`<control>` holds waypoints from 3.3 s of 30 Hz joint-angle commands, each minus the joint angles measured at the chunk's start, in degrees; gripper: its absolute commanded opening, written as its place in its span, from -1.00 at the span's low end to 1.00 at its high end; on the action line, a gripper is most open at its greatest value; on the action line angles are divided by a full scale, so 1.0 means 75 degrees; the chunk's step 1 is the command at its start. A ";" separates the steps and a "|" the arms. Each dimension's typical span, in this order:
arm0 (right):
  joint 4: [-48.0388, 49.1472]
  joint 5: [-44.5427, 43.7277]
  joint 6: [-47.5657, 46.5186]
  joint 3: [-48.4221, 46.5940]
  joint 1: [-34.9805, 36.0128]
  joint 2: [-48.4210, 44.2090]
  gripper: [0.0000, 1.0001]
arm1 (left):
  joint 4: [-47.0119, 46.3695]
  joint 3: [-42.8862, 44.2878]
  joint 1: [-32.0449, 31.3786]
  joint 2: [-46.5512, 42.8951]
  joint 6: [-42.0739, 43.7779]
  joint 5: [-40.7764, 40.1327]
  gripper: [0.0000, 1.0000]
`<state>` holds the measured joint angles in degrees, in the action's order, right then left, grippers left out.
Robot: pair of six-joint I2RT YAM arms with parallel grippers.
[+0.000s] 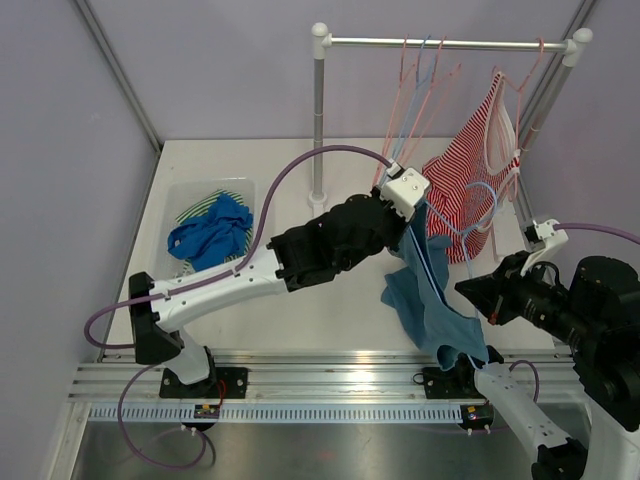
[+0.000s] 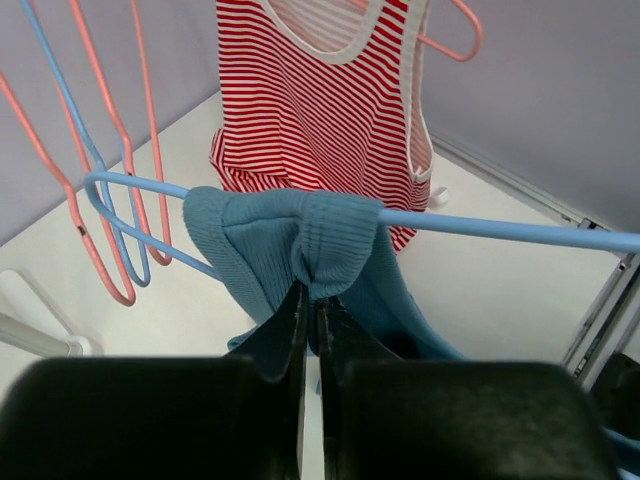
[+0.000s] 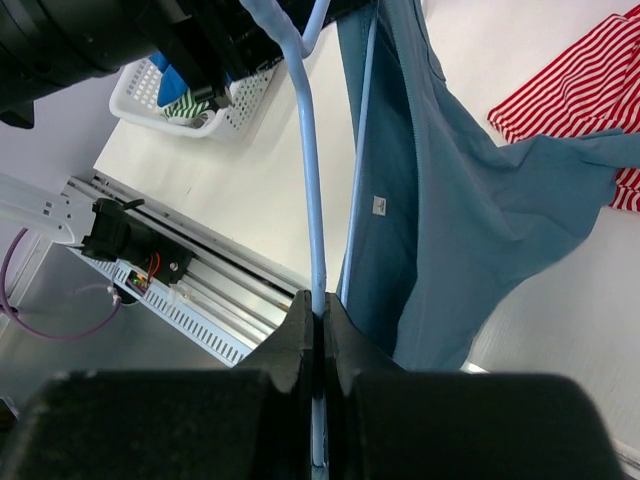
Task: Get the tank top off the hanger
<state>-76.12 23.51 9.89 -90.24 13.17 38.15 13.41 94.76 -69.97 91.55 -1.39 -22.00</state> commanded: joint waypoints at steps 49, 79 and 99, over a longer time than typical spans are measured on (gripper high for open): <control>0.2721 -0.5418 0.1576 0.1215 0.1736 -0.0072 -1.00 | 0.3144 -0.5089 0.1994 -0.5257 -0.3494 0.0074 -0.82; 0.1187 -0.5350 -0.0111 -0.6631 -0.0255 0.8153 -1.00 | 0.4411 -0.5393 0.1994 -0.6957 -0.2065 0.0402 0.98; 0.1630 -0.4294 -0.0217 -0.5511 -0.0303 0.8075 -0.33 | 0.4189 -0.4889 0.2018 -0.6255 -0.2767 0.0484 0.98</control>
<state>-63.75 -9.72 9.32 -131.70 10.76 102.50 48.66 55.07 -55.02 42.37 -19.64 -18.50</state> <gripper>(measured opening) 0.240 0.988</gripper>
